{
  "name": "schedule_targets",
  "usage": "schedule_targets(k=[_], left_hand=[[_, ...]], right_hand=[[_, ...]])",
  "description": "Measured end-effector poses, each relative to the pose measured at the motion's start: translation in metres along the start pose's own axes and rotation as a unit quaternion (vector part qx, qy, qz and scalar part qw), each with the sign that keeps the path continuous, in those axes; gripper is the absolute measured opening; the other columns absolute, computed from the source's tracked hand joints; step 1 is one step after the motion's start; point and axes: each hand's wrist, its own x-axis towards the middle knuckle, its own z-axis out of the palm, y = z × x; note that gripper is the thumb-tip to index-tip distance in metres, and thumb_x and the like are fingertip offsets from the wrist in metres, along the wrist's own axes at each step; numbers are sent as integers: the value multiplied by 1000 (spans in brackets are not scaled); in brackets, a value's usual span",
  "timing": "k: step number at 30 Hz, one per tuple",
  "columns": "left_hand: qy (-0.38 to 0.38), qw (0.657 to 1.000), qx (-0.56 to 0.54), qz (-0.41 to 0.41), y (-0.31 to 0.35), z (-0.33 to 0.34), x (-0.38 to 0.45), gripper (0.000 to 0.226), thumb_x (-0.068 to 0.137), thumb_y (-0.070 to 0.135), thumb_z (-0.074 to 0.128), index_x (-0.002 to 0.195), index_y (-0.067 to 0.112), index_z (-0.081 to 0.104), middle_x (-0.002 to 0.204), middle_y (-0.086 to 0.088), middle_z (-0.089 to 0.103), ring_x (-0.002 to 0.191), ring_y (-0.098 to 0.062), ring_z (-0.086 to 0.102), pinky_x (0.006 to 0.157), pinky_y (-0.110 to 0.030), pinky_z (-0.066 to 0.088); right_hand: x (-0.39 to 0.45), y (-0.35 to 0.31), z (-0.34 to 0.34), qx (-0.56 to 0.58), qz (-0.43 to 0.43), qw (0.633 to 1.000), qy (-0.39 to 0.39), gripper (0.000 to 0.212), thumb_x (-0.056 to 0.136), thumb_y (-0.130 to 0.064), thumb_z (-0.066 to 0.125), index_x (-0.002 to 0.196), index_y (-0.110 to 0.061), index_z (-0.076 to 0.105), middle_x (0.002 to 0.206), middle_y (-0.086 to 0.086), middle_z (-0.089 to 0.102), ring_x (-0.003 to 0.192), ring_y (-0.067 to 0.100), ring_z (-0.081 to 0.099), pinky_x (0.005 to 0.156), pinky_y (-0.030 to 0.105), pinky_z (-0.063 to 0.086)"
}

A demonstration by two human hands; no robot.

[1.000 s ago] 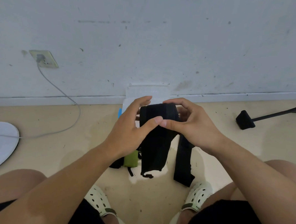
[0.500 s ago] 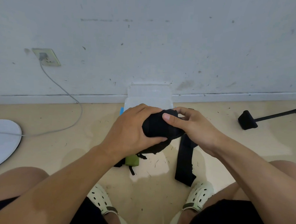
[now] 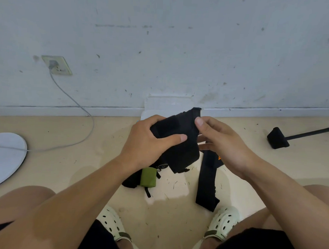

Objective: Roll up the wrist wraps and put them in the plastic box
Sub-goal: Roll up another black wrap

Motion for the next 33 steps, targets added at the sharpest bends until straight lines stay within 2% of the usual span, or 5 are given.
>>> schedule_targets(k=[8, 17, 20, 26, 33], left_hand=[[-3, 997, -71, -32, 6, 0, -3, 21, 81, 30, 87, 98, 22, 78, 87, 9, 78, 79, -3, 74, 63, -11, 51], [-51, 989, -114, -75, 6, 2, -4, 26, 86, 40, 80, 104, 21, 79, 95, 2, 81, 90, -16, 78, 81, -34, 61], [-96, 974, -169, -112, 2, 2, -3, 38, 86, 46, 80, 113, 19, 79, 106, -6, 80, 101, -26, 77, 100, -51, 58], [-144, 945, -246, -163, -1, 9, -4, 49, 89, 51, 69, 124, 17, 75, 121, -8, 77, 118, -28, 71, 114, -52, 47], [-172, 911, -308, -215, -4, 9, -2, 58, 92, 57, 58, 134, 19, 69, 131, -12, 72, 128, -37, 64, 115, -58, 44]], right_hand=[[-1, 5, 6, -30, -63, 998, -12, 46, 90, -21, 77, 132, -26, 60, 66, -15, 66, 77, 9, 65, 81, 20, 51], [2, 7, 4, -26, -85, 996, 17, 38, 86, -20, 80, 121, -22, 67, 60, -16, 60, 65, 8, 58, 70, 18, 48], [1, 5, 4, -21, -87, 995, 41, 39, 73, -35, 84, 109, -28, 70, 63, -16, 63, 62, 2, 58, 67, 12, 44], [-1, 4, 5, -24, -89, 993, 71, 45, 62, -49, 85, 102, -32, 77, 87, -7, 65, 68, 10, 63, 68, 22, 48], [-5, 3, 2, -11, -76, 996, 40, 41, 72, -34, 87, 111, -28, 76, 111, -3, 76, 93, 18, 76, 85, 31, 61]])
